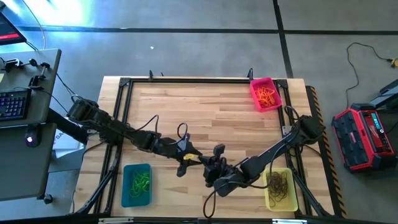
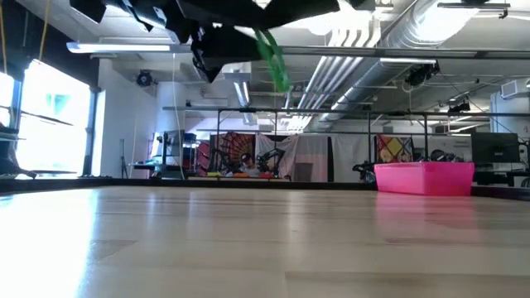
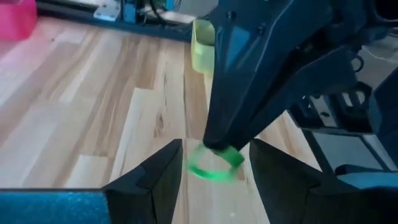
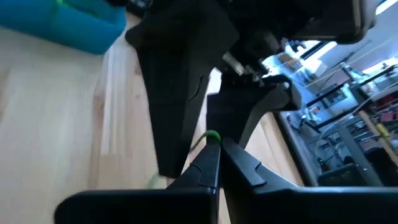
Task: Sort rubber bands into baskets
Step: Put the green rubber band into the blue bin
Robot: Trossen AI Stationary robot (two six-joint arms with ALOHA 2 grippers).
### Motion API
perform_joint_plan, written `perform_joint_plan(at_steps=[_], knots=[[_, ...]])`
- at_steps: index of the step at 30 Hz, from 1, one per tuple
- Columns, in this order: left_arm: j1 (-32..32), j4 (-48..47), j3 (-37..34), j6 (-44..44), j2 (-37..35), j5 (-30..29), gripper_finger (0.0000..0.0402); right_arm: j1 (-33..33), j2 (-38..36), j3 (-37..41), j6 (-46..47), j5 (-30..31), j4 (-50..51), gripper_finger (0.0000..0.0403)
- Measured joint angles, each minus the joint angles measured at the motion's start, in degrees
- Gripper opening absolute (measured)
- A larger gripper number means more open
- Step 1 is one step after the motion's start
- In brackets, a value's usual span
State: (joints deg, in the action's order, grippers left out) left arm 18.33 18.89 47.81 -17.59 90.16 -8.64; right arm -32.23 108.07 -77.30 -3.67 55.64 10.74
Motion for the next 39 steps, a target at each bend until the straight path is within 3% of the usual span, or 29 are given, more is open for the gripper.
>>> perform_joint_plan(at_steps=[8,17,23,32,36,39], knots=[[0.0,0.6,0.0,4.1,0.0,-0.1,0.0153,0.0,0.0,0.0,-2.8,1.5,-4.6,0.0],[0.2,-1.5,0.0,4.8,0.0,-1.2,0.0009,0.0,0.0,0.0,-1.7,1.6,-4.6,0.0001],[0.5,-3.8,0.0,4.8,-0.1,-1.2,0.0004,-0.1,0.0,0.0,-2.6,1.5,-4.2,0.005],[5.7,-15.1,0.0,6.3,-4.6,-0.8,0.0001,-0.4,0.0,0.0,-0.1,8.9,-1.4,0.0154],[10.8,-24.2,0.0,2.7,-9.4,-0.6,0.0001,-0.4,0.0,0.0,3.5,10.2,4.3,0.0155],[16.1,-32.3,0.0,-4.2,-13.0,-0.5,0.0001,-0.4,-0.1,0.0,7.8,9.1,8.5,0.0126]])
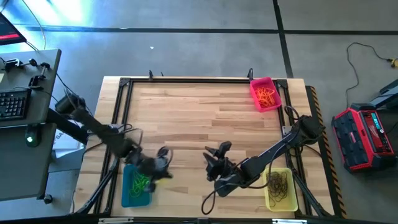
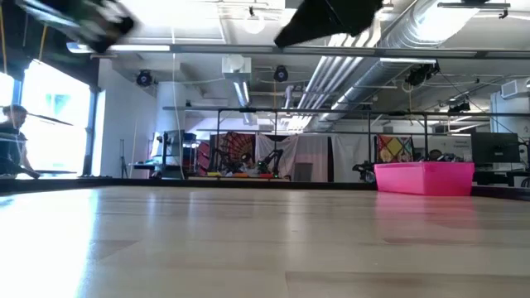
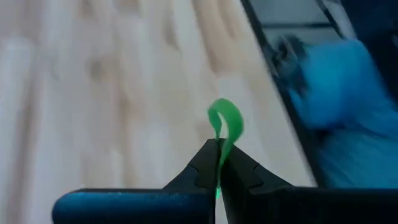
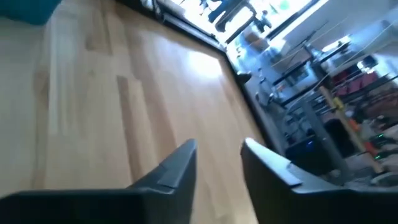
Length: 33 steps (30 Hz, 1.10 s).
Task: Sort rubber bands into baskets
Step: Put the green rubber band into the blue bin
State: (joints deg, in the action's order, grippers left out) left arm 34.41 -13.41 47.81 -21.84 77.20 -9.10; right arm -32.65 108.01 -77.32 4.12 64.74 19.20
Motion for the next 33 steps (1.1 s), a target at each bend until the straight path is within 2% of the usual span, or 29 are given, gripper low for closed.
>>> perform_joint_plan(at_steps=[3,7,12,16,23,28,33], knots=[[6.2,-6.1,0.0,-7.4,-2.8,1.3,0.0001,0.0,0.0,0.0,4.8,-1.9,3.9,0.0075],[14.6,-8.0,0.0,-17.4,-4.5,2.6,0.0001,0.0,0.0,0.0,9.0,-2.8,7.9,0.0009],[21.9,-15.5,0.0,-33.1,-3.8,-0.6,0.0001,0.0,0.0,0.0,12.7,-2.8,10.3,0.0023],[24.0,-22.4,0.0,-39.5,-1.3,-3.7,0.0,0.0,0.0,0.0,13.9,-2.9,11.2,0.0011],[23.5,-22.2,-0.5,-39.7,2.4,-4.7,0.0,0.0,0.0,0.0,14.0,-3.1,11.5,0.0004],[23.4,-16.1,-4.5,-41.5,3.7,-4.2,0.0,0.0,0.0,0.0,14.0,-3.4,11.5,0.0001],[23.5,-15.1,-7.5,-45.1,3.7,-3.7,0.0,0.0,0.0,0.0,14.0,-3.4,11.5,0.0]])
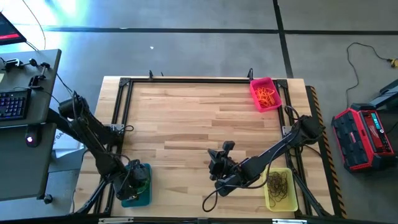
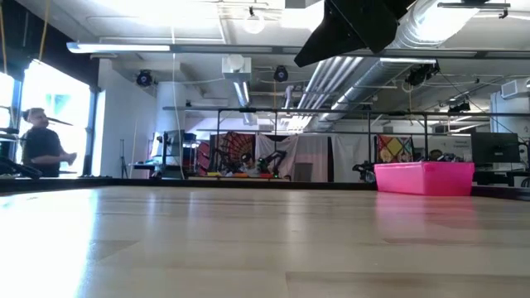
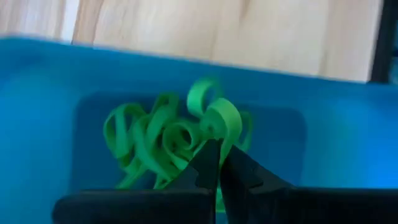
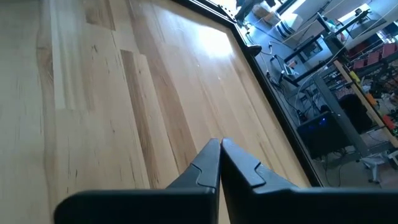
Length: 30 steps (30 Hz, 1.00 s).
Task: Sort rubber bands into baskets
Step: Put the green rubber band into the blue bin
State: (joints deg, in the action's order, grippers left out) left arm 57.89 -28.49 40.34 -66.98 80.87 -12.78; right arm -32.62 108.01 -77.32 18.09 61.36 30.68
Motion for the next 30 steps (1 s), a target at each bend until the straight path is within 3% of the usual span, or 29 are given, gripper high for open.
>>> perform_joint_plan(at_steps=[15,23,30], knots=[[0.0,-0.8,-1.1,-4.9,0.0,1.7,0.0003,0.0,0.0,0.0,0.0,-0.3,0.1,0.0],[-0.1,-1.0,-0.1,-6.7,0.0,4.7,0.0062,0.3,0.0,0.7,0.6,-0.5,1.2,0.0],[-0.6,-4.0,3.4,-2.6,-0.1,4.2,0.01,3.3,0.0,3.9,2.4,-10.6,-1.0,0.0]])
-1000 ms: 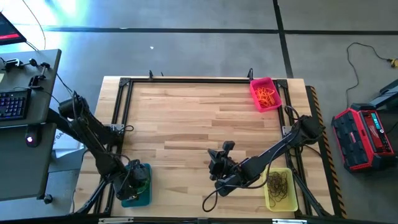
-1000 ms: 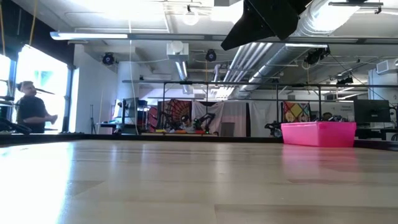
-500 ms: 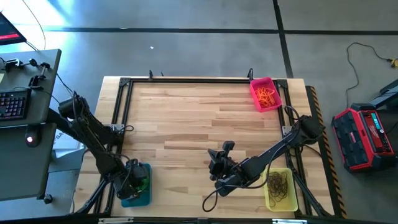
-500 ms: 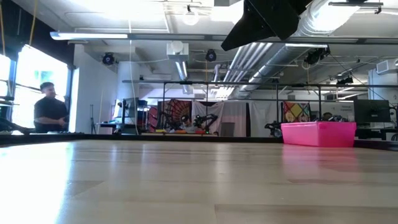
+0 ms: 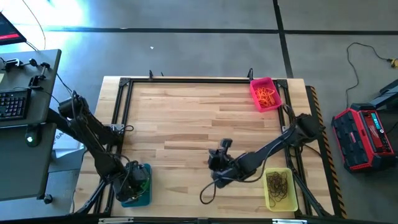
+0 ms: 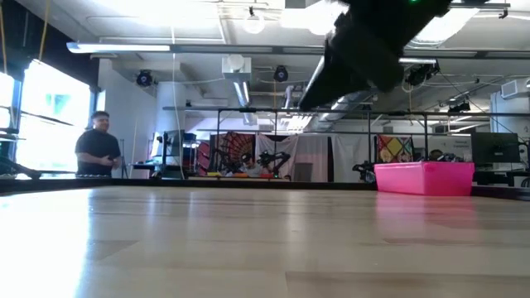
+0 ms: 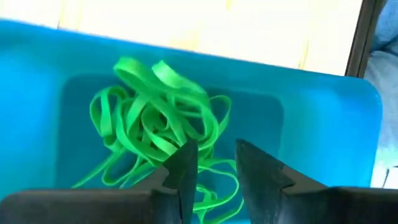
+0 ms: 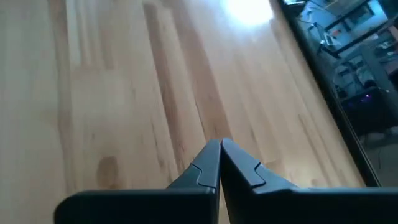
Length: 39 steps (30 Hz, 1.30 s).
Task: Sort rubber bands into baskets
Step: Put the green rubber band into the blue bin, then return to Home Position
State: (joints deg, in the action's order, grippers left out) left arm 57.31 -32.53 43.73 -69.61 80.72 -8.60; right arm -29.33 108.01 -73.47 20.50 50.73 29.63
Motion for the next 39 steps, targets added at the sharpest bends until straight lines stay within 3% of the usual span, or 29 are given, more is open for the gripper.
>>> perform_joint_plan(at_steps=[16,28,33,39], knots=[[-7.5,-0.3,0.3,16.5,-9.4,-0.1,0.0067,7.4,0.0,6.2,-17.8,-19.6,-14.4,0.0],[-12.8,-0.6,0.3,29.2,-19.0,-2.7,0.0065,10.8,0.0,7.0,-23.1,-26.0,-18.5,0.0],[-15.8,-0.5,0.2,35.3,-20.6,-3.6,0.0064,12.1,-2.1,13.8,-25.1,-30.0,-29.3,0.0],[-21.3,2.8,0.2,43.5,-21.6,-4.0,0.0058,14.4,-9.8,23.8,-25.8,-31.5,-41.4,0.0]])
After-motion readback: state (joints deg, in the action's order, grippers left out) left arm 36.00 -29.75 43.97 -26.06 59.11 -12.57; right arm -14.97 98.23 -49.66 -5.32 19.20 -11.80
